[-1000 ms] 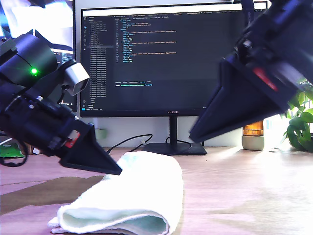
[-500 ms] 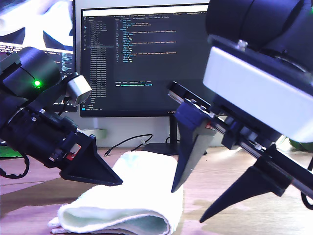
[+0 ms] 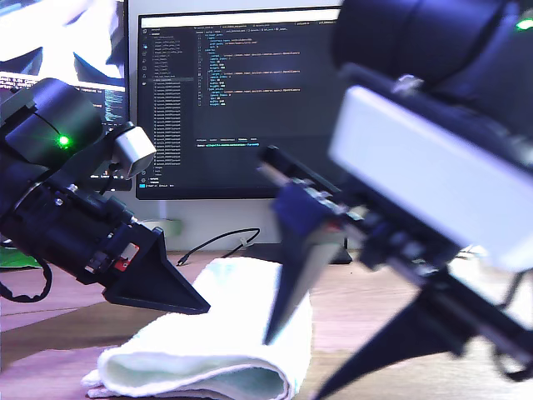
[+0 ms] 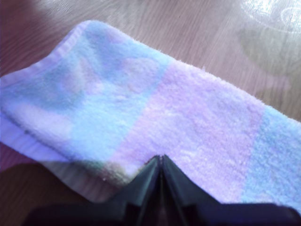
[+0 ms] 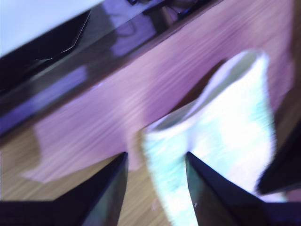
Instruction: Fold the tea towel to a neat square and place it to the right
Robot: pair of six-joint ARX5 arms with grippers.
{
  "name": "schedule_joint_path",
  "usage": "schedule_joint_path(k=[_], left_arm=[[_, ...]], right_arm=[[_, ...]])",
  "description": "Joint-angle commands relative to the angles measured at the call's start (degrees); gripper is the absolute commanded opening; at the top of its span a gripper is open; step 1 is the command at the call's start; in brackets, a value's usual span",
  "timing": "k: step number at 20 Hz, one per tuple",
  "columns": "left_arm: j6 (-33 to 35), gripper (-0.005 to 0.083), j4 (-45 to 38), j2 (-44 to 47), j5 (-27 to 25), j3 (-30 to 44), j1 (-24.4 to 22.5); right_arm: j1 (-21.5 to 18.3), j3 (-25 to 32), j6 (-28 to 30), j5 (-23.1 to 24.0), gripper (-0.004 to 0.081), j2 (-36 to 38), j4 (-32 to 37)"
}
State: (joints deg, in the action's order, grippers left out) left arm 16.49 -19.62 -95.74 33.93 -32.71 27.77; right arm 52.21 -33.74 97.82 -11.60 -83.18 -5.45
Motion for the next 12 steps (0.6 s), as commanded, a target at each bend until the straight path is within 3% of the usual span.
schedule_joint_path(k=[1, 6, 9, 12], left_arm=[[0.0, -0.0024, -0.37, -0.52, 0.13, 1.01, 0.26], [0.0, -0.0024, -0.13, -0.52, 0.35, 1.01, 0.26], [-0.04, -0.0024, -0.07, -0.52, 0.35, 1.01, 0.26], [-0.02, -0.0024, -0.2, -0.52, 0.39, 1.01, 0.26]], right_arm=[[0.76, 0.61, 0.87, 0.31, 0.0321, -3.17, 0.61], [0.87, 0.59, 2.16, 1.75, 0.0197, -5.86, 1.73], [1.53, 0.59, 2.1, 1.05, -0.0003, -5.86, 1.92], [2.99, 0.59, 1.31, 0.98, -0.0013, -5.84, 2.03]])
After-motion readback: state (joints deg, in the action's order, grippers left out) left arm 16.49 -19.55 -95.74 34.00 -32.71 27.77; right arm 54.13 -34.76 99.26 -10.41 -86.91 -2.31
